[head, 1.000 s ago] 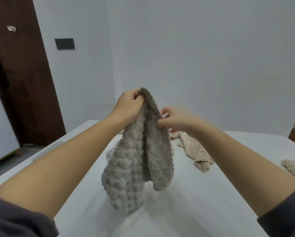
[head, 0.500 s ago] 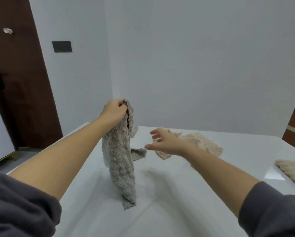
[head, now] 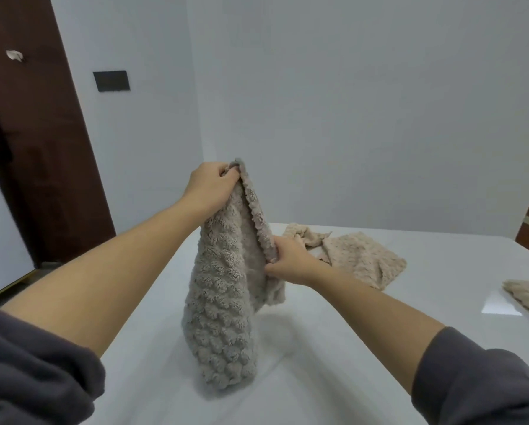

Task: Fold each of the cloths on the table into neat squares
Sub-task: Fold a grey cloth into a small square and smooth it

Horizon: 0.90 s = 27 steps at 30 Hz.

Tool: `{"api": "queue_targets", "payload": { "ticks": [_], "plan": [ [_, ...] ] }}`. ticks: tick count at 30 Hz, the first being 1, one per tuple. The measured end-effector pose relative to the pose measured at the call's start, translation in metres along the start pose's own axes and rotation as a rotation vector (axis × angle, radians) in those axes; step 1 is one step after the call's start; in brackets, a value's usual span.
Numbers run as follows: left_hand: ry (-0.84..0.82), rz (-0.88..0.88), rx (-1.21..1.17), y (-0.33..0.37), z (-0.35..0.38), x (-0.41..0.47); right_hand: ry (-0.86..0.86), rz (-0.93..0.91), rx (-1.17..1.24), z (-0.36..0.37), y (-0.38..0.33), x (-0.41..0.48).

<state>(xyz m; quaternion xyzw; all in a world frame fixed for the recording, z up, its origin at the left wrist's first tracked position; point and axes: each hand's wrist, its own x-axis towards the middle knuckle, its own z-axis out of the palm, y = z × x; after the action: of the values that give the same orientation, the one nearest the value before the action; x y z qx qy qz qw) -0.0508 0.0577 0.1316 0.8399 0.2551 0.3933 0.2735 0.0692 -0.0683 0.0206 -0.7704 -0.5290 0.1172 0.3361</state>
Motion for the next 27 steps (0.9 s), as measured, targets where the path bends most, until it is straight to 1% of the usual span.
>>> {"api": "queue_targets", "payload": {
  "ticks": [3,6,10,12,14,17,20,25,27],
  "plan": [
    [0.017,0.014,0.068,-0.008,0.003,0.004,0.141,0.104,-0.056,-0.01,0.02,0.003],
    [0.063,-0.02,0.137,-0.021,0.004,0.01,0.315,0.145,-0.03,-0.036,0.034,0.006],
    [0.06,-0.069,-0.003,-0.025,0.004,0.02,0.562,0.034,0.022,-0.081,0.025,0.009],
    [0.039,-0.094,-0.075,-0.021,0.002,0.028,0.612,-0.028,0.048,-0.102,0.017,0.009],
    [0.011,-0.151,-0.182,-0.02,-0.001,0.033,0.6,-0.065,0.108,-0.118,0.014,0.006],
    [-0.07,-0.254,-0.337,-0.026,0.001,0.023,0.48,-0.045,0.221,-0.125,0.02,-0.007],
    [-0.214,-0.336,-0.347,-0.045,0.013,-0.009,0.225,0.063,0.287,-0.116,0.04,-0.03],
    [-0.639,-0.466,-0.243,-0.1,0.032,-0.077,-0.242,0.275,0.336,-0.076,0.088,-0.068],
    [-0.772,-0.53,-0.232,-0.114,0.04,-0.101,-0.401,0.362,0.356,-0.058,0.102,-0.078]
  ]
}}
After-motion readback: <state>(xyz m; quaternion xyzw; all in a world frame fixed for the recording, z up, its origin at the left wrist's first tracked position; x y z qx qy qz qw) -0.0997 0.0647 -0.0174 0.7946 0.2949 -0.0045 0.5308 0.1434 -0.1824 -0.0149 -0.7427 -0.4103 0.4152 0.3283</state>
